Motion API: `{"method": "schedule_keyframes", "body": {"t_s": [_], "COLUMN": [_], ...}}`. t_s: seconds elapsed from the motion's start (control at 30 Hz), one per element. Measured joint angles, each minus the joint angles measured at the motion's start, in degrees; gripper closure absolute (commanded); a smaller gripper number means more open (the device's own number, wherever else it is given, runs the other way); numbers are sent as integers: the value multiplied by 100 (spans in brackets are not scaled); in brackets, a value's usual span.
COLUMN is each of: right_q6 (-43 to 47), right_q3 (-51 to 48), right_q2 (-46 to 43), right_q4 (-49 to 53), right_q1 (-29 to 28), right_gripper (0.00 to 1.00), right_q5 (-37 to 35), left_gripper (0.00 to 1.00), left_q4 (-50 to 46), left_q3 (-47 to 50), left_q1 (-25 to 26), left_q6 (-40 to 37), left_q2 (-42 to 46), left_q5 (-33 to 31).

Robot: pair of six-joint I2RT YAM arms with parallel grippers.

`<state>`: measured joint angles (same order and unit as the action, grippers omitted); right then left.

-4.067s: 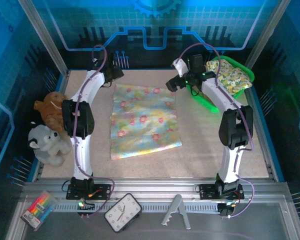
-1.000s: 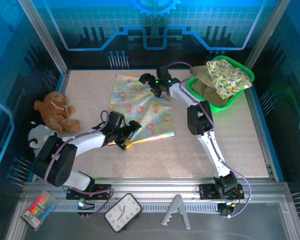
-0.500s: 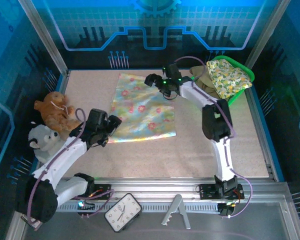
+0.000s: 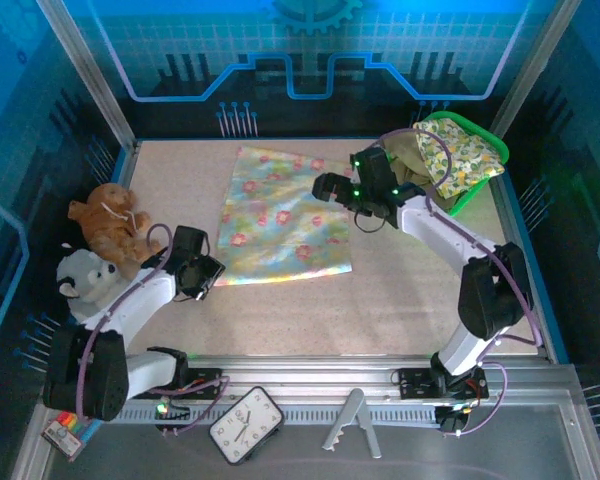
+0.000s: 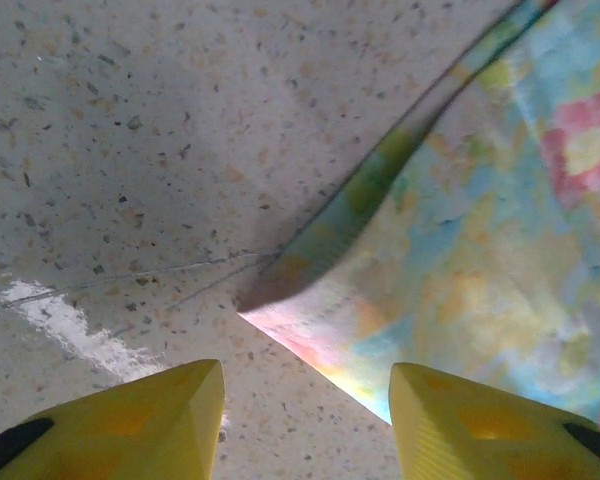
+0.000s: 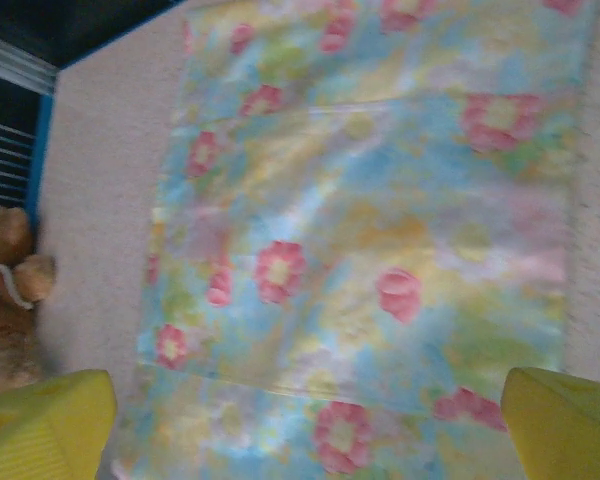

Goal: Fold and stack the skirts

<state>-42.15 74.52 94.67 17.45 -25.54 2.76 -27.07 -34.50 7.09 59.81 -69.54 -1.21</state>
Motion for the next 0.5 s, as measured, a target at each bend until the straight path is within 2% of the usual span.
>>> {"method": "schedule_keyframes", "body": {"t_s": [0.4,0.5], "right_q6": [68,70], "right_q3": [-216,-417], "right_q2": [-195,-356], "right_q4": [15,7], "right_q1": [0,4], "right_gripper": [0,1], "right_q5": [-278,-286], "left_gripper": [56,70], "left_q4": [223,-37], "left_q3": [-313,-531], "left_q1": [-42,-68], "left_q6": [-369,-535], "left_q2": [-1147,-1381], "left_q5": [334,385]}}
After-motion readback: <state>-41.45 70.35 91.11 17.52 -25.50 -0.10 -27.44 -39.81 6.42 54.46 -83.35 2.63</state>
